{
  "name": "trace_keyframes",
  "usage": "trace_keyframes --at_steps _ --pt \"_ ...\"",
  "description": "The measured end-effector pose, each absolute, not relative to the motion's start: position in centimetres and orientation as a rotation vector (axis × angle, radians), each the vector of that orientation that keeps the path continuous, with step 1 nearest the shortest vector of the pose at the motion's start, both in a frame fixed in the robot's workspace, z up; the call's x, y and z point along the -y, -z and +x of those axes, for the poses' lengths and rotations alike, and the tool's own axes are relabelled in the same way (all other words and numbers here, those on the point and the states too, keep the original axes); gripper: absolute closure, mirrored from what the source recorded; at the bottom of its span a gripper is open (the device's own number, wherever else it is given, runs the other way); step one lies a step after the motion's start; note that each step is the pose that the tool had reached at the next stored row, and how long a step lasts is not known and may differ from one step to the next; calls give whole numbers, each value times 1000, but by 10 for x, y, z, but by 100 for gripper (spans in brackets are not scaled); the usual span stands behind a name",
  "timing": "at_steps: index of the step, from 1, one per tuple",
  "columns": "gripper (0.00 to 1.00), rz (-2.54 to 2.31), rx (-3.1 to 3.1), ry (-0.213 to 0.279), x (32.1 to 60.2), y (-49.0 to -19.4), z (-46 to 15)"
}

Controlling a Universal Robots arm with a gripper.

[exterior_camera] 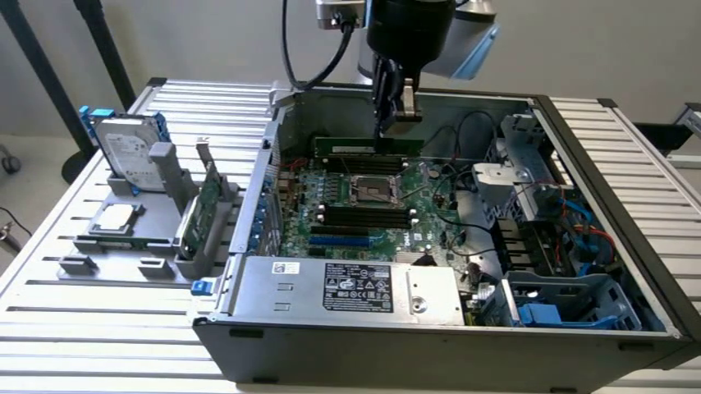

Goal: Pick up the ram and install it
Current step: 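Pick up the ram and move it above insertion slot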

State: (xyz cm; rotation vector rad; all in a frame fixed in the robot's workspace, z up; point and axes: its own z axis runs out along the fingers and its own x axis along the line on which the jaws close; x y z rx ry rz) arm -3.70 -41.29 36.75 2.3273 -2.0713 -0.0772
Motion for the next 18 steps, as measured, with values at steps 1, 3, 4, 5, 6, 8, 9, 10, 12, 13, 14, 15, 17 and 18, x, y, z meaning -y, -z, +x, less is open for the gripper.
trace_keyframes --at_steps 1,3,4,5,6,8,9,10,12,13,14,15,17,18 --pt "87 2321 2079 77 413 -366 -35" --pt "87 2307 2095 78 413 -363 -33" --pt "87 2299 2103 78 413 -362 -32" --pt "87 2292 2111 78 413 -361 -31" --pt "87 2288 2116 78 412 -360 -31" --pt "87 2281 2124 78 410 -358 -31" --pt "87 2277 2127 78 409 -358 -30" --pt "87 2274 2130 77 408 -358 -30" --pt "87 2269 2135 76 405 -358 -30" --pt "87 2267 2137 76 404 -358 -30" --pt "87 2266 2139 76 403 -358 -30" --pt "87 2264 2141 76 402 -357 -30" --pt "87 2261 2144 76 401 -357 -30" --pt "87 2260 2145 76 401 -357 -30"
